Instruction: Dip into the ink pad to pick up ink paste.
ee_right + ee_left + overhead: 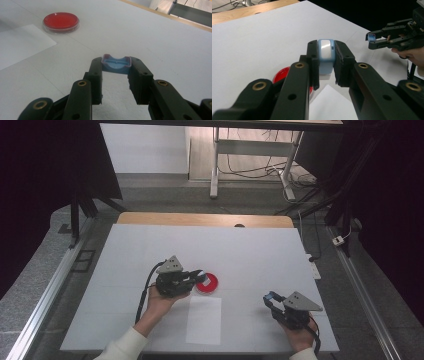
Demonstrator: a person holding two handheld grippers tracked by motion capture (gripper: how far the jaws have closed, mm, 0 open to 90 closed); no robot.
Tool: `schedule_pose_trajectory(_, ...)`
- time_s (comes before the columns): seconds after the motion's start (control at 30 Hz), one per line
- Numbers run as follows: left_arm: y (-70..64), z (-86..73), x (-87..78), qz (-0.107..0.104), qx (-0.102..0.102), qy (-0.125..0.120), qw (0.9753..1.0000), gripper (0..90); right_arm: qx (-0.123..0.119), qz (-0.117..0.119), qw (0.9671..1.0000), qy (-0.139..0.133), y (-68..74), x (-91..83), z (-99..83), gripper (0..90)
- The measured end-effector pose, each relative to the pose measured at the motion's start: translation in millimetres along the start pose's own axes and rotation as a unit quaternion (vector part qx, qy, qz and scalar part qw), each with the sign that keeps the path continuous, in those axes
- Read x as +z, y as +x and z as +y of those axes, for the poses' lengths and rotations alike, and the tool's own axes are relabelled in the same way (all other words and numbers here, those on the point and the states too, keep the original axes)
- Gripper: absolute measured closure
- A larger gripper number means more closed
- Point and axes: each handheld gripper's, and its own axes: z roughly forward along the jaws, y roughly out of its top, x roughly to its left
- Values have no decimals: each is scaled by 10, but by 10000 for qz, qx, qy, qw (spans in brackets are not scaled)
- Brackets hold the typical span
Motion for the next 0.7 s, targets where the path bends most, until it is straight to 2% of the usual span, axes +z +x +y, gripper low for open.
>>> schedule_pose_trajectory(0.17, 23, 11, 50, 130, 66, 73, 9999, 757, 51, -16, 10000, 7, -13, -7, -14, 644)
schedule_pose_trajectory(0.5, 122, 70, 166, 119, 20, 99, 9999, 757, 48, -2, 10000, 9, -4, 6, -11, 644)
schedule_pose_trajectory(0.7, 181, 47, 280, 199, 35, 294, 9994, 757, 46, -2, 10000, 7, 2, 8, -16, 644)
